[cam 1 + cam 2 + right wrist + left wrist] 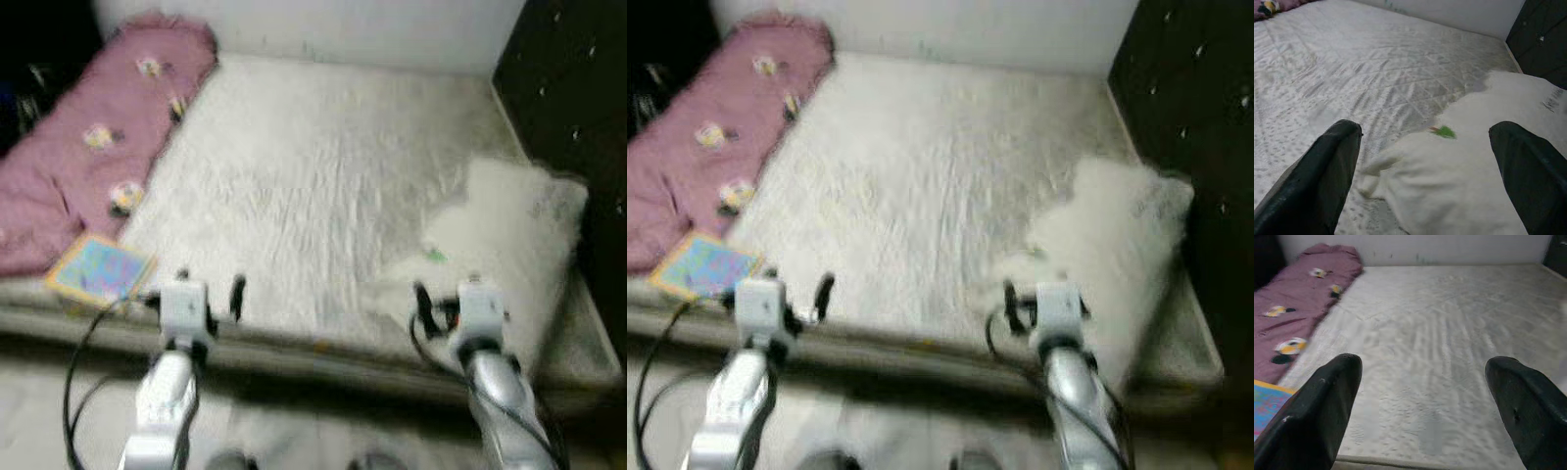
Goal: Clean up the room
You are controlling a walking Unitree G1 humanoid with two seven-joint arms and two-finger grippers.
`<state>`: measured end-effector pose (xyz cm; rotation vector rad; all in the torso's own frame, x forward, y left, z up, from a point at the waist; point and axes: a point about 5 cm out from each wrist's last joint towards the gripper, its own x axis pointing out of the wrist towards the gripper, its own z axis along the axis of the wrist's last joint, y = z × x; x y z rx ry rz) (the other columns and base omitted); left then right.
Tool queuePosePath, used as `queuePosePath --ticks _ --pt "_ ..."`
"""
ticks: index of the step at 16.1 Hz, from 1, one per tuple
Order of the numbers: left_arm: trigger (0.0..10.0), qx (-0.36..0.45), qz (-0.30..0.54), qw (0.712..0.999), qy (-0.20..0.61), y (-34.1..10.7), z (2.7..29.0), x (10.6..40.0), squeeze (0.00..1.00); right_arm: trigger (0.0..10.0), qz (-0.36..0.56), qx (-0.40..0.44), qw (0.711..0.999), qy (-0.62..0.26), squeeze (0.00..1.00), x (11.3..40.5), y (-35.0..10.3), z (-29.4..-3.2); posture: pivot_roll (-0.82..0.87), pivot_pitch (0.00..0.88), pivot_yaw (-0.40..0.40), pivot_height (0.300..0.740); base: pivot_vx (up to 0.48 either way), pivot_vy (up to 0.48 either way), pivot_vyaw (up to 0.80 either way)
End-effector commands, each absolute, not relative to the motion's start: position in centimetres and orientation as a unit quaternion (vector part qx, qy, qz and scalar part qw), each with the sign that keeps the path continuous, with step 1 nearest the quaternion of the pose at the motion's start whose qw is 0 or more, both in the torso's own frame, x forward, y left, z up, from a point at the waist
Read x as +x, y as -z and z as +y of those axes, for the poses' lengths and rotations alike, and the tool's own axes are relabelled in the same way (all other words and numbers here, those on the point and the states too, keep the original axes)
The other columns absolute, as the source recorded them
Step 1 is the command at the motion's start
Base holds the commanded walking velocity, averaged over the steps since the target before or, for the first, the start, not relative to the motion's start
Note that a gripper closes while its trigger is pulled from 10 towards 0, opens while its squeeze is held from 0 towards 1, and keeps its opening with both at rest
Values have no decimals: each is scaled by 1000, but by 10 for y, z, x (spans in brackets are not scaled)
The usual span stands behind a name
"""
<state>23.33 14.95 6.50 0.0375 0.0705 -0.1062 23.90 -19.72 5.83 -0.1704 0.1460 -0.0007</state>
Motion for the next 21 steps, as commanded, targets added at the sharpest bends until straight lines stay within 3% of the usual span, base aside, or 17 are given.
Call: queuePosePath --ticks 1,6,21 --pt "10000 19 24 997 68 -69 147 234 0 10000 67 -85 994 0 0 240 -61 -197 -51 39 -6 740 0 0 0" --pt "10000 14 22 997 77 -68 145 234 0 10000 65 -89 994 1 0 241 -61 -197 -54 35 -7 740 0 0 0" --pt "10000 17 19 996 88 -71 145 238 0 10000 62 -90 994 0 0 243 -61 -191 -59 47 7 740 266 0 0"
